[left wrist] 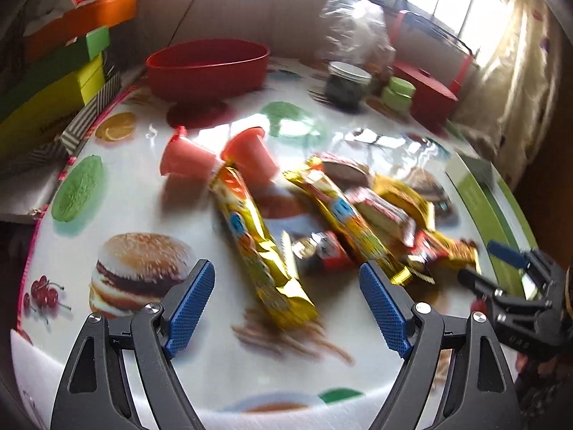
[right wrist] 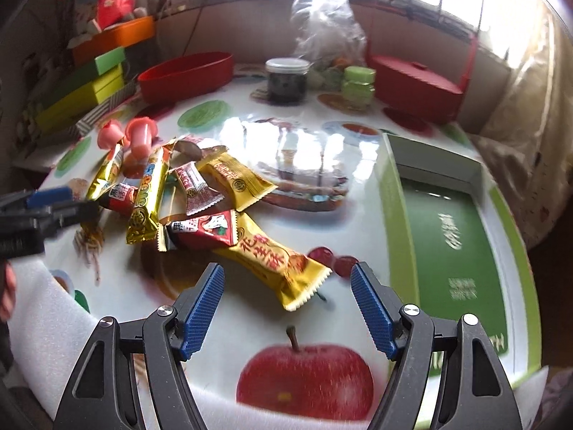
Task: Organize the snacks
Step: 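Grasp a yellow wafer bar with the left tool while the right tool grasps a gold peanut candy, then carry both snacks to the green box and release them inside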
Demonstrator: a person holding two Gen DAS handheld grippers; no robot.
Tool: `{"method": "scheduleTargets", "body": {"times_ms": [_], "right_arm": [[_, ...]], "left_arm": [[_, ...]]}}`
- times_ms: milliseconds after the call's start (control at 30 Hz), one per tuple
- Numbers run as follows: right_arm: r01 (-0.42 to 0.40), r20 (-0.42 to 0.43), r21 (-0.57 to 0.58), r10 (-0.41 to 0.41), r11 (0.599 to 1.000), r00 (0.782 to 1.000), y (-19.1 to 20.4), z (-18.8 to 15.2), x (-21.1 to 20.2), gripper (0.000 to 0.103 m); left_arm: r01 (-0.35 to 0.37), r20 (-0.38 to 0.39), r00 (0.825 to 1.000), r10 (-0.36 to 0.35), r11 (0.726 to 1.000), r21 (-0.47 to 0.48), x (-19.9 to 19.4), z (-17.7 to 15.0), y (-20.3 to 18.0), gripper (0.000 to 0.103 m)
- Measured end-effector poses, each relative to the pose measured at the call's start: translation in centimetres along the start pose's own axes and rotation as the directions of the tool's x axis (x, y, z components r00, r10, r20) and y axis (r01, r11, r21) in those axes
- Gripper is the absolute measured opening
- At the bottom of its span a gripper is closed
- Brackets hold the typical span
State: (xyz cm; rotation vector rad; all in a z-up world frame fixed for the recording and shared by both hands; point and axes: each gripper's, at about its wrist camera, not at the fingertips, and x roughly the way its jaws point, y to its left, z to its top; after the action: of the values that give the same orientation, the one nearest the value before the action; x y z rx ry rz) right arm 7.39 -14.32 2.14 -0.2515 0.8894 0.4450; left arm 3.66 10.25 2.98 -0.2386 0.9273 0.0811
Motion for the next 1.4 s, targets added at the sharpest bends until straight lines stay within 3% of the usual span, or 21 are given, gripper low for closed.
{"method": "scheduleTargets", "body": {"times_ms": [433, 600, 933, 1033, 1133, 1400], "right_arm": [[-0.041, -0.067, -0.062, 0.037, 0.997, 0.997, 0.1, 1.0, 2.9, 0.074], [-0.047, -0.063, -0.058, 0.044, 0.997, 0.997, -0.1, 1.2, 2.9, 0.068], [-0.059, -0.06, -0.045, 0.056, 0.997, 0.997, -0.1, 0.9, 2.5, 0.048], [-0.059, -0.055, -0.039, 0.057, 0.997, 0.997, -0.1, 0.8, 2.3, 0.039], [-0.054, -0.052, -0.027, 0.053, 0.998, 0.997, -0.2, 0.7, 2.1, 0.029], [-0.043, -0.036, 0.003, 0.043, 0.999, 0.998, -0.6, 0.2, 1.1, 0.023]], "left_arm": [[-0.025, -0.037, 0.999, 0.021, 0.995, -0.1, 2.6, 1.8, 3.0, 0.083], [-0.027, -0.044, 0.999, 0.022, 0.993, -0.114, 3.3, 2.1, 3.3, 0.075], [0.019, -0.05, 0.998, -0.023, 0.996, -0.092, 3.2, 1.9, 2.5, 0.034], [0.018, -0.048, 0.999, -0.022, 0.997, -0.077, 3.1, 1.8, 2.2, 0.028], [0.017, -0.044, 0.999, -0.02, 0.998, -0.066, 2.9, 1.6, 2.0, 0.027], [0.011, -0.024, 1.0, -0.011, 0.999, -0.035, 1.8, 1.4, 1.5, 0.024]]}}
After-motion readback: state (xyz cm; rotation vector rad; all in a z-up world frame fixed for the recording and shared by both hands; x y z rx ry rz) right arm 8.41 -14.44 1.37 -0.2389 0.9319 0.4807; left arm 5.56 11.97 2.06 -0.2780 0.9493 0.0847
